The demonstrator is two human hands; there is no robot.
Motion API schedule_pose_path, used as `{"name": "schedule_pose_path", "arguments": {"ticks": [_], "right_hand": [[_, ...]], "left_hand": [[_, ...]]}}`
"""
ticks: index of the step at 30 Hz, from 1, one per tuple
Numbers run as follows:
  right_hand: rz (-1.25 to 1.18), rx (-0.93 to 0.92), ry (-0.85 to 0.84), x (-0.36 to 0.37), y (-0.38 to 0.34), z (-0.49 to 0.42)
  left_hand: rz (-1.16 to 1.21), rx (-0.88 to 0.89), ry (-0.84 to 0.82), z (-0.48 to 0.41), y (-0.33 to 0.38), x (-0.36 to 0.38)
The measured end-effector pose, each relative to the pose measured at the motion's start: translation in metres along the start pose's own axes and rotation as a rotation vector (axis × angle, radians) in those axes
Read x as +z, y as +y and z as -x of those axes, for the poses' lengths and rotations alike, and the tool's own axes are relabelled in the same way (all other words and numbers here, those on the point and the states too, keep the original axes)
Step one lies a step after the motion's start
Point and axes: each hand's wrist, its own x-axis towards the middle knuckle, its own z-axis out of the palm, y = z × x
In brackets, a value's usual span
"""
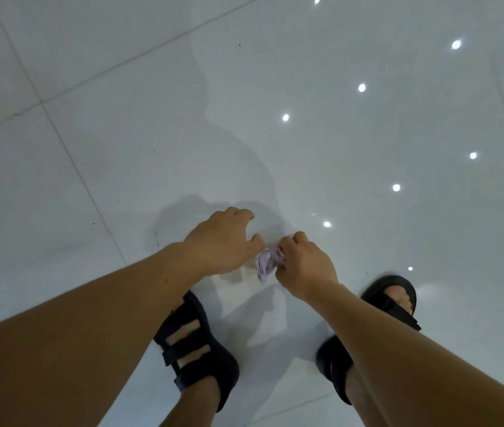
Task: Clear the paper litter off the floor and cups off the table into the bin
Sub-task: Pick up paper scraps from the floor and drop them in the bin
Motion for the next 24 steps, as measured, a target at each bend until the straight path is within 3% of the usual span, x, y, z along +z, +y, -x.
{"name": "schedule_pose_path", "arguments": {"ticks": [3,7,15,19,24], "right_hand": [[-0.147,0.021,0.160,-0.043,-0.002,0.017],[-0.364,-0.010,0.350,-0.124,-0.004,0.058],[-0.735,-0.079,0.519,-0.290,0.011,0.173],[-0.664,-0.057,0.477,-0.350,0.047,0.219],[-0.455,0.099,0.455,-0.419,0.113,0.260]], "left_hand": [[0.097,-0.015,-0.001,0.017,0.022,-0.010],[0.401,-0.009,-0.003,0.050,0.080,-0.047],[0.634,0.166,0.047,0.137,0.256,-0.151],[0.496,0.171,0.129,0.167,0.330,-0.178],[0.360,0.116,0.280,0.181,0.407,-0.202]]}}
